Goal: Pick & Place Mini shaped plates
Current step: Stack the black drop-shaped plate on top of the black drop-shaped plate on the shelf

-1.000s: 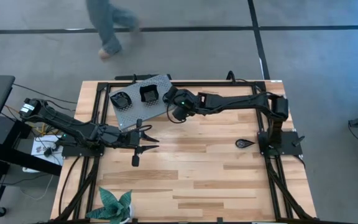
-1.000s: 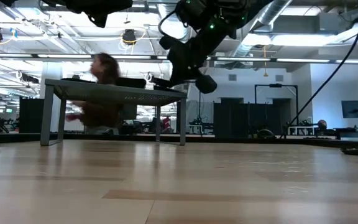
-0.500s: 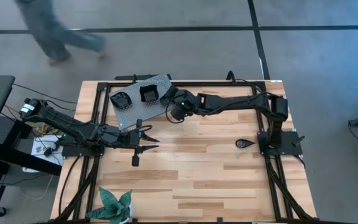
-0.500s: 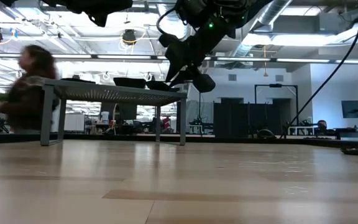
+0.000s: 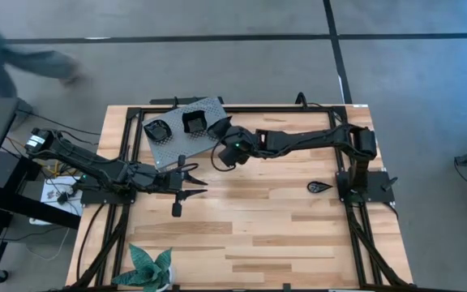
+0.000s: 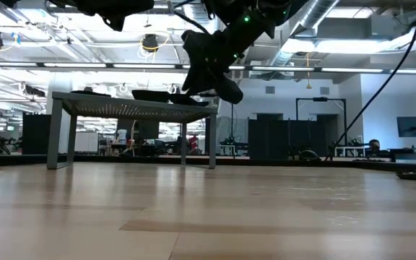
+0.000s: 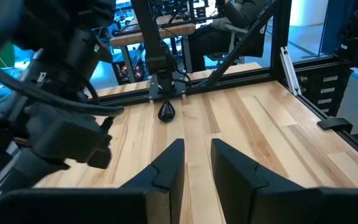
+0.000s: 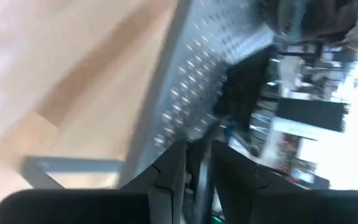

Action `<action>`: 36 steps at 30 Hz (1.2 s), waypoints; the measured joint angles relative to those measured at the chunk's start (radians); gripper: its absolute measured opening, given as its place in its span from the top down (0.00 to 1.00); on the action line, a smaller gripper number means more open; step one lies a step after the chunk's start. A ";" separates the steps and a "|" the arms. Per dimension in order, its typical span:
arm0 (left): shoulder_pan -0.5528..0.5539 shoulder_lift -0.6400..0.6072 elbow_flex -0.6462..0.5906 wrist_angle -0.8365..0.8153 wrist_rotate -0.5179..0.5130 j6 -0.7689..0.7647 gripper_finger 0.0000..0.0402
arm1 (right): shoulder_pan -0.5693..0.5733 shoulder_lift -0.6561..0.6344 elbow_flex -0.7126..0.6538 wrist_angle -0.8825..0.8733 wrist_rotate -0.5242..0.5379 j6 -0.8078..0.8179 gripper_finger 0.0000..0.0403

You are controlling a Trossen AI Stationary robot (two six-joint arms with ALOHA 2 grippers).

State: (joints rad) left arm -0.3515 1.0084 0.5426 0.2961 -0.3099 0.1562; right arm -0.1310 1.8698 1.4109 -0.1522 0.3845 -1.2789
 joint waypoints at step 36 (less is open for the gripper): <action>0.000 0.000 0.000 0.024 0.000 0.046 0.80 | -0.101 0.085 0.001 0.244 -0.368 0.219 0.99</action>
State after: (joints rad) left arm -0.3514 1.0084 0.5426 0.3201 -0.3099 0.2020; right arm -0.2321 1.9550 1.4124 0.0916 0.0166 -1.0595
